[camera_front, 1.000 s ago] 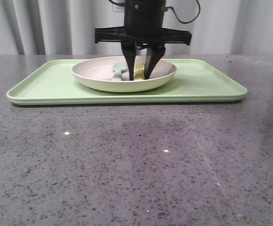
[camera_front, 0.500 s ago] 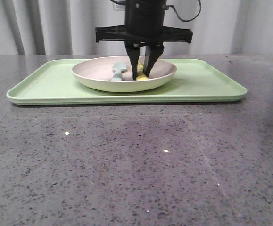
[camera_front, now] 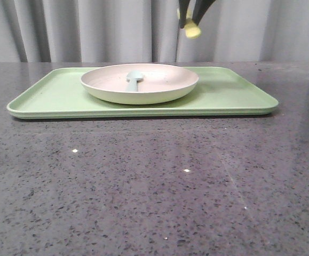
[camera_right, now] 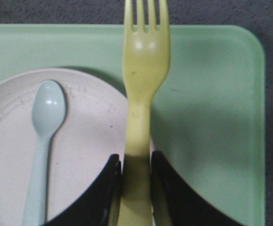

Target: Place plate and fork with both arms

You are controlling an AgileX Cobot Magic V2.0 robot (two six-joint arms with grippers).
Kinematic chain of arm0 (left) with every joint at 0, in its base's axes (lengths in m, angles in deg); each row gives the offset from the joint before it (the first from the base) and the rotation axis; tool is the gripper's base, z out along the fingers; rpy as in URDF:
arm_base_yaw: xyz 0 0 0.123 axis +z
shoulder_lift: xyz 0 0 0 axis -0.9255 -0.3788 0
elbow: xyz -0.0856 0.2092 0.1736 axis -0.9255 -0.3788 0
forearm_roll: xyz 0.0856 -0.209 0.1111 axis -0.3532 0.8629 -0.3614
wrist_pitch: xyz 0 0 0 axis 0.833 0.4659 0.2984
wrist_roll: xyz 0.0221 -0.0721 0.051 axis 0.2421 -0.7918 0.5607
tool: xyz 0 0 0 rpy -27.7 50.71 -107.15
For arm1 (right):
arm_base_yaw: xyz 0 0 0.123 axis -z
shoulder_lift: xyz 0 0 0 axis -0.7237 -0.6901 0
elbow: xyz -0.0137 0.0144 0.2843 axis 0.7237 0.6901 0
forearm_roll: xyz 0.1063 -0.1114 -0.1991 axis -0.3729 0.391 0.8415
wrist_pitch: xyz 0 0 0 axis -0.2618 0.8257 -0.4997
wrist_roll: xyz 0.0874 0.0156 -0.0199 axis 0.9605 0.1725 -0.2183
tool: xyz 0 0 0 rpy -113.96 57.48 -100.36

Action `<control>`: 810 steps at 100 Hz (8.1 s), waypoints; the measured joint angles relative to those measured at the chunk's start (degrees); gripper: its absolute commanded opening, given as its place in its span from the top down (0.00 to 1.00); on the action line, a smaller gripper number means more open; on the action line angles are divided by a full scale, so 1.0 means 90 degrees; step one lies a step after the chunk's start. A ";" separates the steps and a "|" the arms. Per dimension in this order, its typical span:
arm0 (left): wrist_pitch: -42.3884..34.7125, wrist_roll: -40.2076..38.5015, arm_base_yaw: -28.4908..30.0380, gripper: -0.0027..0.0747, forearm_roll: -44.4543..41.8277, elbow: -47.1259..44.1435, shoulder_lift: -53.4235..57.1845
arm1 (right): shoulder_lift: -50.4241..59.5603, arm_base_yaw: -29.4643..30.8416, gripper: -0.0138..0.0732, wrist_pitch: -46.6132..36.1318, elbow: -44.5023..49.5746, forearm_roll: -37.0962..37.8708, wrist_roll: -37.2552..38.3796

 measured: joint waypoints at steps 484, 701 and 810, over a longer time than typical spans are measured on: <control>-0.0297 0.0000 0.0000 0.99 -0.0451 -0.1831 0.2531 | 1.0940 0.0331 0.95 -0.5022 1.1469 0.0700 -0.0367; -0.2915 0.0000 0.0000 0.99 -0.0683 -0.4679 0.4570 | 1.0945 0.0331 0.95 -0.5022 1.1531 0.0975 -0.0367; -0.2905 0.0000 0.0000 0.99 -0.0683 -0.4679 0.4570 | 1.2912 0.2282 0.95 -0.7911 1.4315 -0.0778 -0.2288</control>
